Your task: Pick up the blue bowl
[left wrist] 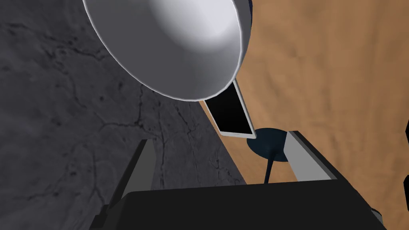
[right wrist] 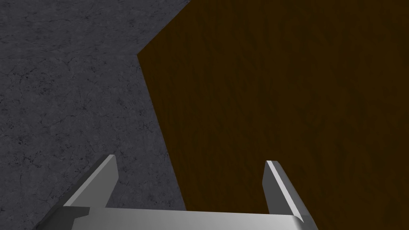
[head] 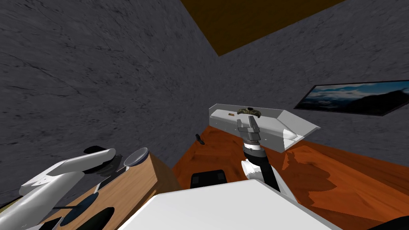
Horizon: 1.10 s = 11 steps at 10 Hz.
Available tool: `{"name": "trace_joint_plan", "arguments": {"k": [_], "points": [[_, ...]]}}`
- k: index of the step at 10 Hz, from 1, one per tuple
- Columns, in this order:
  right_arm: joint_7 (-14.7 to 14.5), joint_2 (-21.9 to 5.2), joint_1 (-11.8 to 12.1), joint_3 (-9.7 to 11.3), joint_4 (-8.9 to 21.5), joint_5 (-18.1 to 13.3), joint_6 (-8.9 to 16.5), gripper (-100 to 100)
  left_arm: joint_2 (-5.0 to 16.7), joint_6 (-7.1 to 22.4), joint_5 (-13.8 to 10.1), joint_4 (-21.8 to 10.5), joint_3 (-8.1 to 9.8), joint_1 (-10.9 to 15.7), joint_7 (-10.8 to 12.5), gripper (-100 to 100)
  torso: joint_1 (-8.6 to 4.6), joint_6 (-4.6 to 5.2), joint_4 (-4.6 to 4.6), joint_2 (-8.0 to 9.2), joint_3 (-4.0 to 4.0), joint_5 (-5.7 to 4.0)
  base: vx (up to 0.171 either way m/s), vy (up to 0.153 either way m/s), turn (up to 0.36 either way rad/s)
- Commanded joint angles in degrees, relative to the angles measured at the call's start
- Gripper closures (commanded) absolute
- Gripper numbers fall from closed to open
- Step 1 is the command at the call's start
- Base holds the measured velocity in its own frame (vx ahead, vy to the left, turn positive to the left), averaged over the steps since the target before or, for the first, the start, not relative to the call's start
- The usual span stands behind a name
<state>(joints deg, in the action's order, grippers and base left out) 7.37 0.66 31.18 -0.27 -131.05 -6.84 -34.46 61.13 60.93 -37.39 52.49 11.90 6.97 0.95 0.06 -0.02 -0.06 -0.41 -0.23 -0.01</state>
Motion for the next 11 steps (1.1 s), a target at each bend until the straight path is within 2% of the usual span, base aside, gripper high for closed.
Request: {"name": "trace_joint_plan", "arguments": {"k": [1,2,3,8,10,11], "points": [[0.00,0.00,0.00,0.00,0.00,0.00,0.00,0,1.21,0.66,-0.47,-1.21,0.91,0.14,-2.17,-100,0.00,0.00,0.00,0.00,0.00,0.00,0.075,-0.013,0.029],[0.00,0.00,0.00,0.00,0.00,0.00,0.00,0,2.10,1.33,-0.84,-1.39,1.66,-0.16,-3.27,-100,0.00,0.01,0.00,0.01,0.00,0.01,0.074,-0.017,0.027],[0.00,0.00,0.00,0.00,0.00,0.00,0.00,0,2.10,1.33,-0.84,-1.39,1.66,-0.16,-3.27,-100,-0.02,0.00,0.00,0.02,0.01,0.00,0.050,-0.020,0.013],[0.00,0.00,0.00,0.00,0.00,0.00,0.00,0,6.02,4.75,-2.64,-2.24,4.98,-1.60,-8.41,-100,0.00,0.00,0.01,0.04,0.02,0.01,0.064,-0.013,0.026],[0.00,0.00,0.00,0.00,0.00,0.00,0.00,0,8.03,7.24,-4.53,-2.44,6.43,-2.56,-11.45,-100,0.03,0.01,-0.01,-0.01,-0.01,0.01,0.090,0.008,0.018],[0.00,0.00,0.00,0.00,0.00,0.00,0.00,0,8.35,7.81,-5.10,-2.39,6.58,-2.77,-12.01,-100,0.10,0.02,-0.02,-0.04,-0.03,0.03,0.068,0.034,-0.008]]}}
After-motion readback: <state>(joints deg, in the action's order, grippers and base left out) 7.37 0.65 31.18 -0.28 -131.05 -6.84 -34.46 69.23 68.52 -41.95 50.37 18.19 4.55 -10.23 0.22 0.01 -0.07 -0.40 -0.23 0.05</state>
